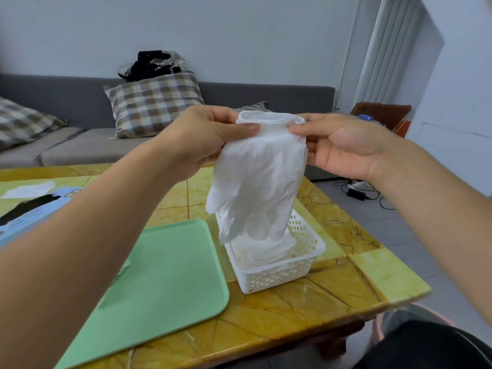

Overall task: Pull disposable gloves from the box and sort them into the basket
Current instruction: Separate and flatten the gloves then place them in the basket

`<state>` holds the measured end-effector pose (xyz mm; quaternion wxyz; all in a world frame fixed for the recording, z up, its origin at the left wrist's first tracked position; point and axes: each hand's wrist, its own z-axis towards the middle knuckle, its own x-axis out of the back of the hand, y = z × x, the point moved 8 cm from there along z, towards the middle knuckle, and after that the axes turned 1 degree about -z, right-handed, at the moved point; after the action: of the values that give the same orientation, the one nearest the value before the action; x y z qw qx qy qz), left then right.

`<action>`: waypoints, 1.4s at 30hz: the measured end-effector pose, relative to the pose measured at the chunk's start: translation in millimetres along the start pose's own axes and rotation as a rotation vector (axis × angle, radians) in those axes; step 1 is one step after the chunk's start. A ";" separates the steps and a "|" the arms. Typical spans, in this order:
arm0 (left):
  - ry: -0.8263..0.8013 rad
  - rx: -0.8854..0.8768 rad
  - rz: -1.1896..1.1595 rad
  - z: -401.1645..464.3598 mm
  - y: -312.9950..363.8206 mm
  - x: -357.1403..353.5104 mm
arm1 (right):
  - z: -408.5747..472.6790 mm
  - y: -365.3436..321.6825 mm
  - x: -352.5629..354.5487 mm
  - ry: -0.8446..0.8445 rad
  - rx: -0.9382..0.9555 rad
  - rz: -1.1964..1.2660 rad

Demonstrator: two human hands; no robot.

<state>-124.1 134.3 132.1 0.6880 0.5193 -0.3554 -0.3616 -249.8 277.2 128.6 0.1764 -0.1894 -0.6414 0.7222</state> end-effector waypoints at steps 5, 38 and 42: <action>0.004 0.093 0.034 32.4 -15.2 -1.1 | 33.7 8.8 17.4 0.086 -0.060 -0.068; -0.382 -0.177 0.767 -24.1 -130.9 -47.5 | -21.1 137.8 20.2 -0.401 -0.111 -1.094; -0.135 -0.223 1.034 13.8 -113.8 -34.6 | 26.4 113.2 5.4 -0.140 0.065 -1.027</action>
<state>-167.5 135.3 20.5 0.8030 0.1755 -0.5678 -0.0436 -269.0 244.2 18.7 0.4704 0.2041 -0.6390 0.5733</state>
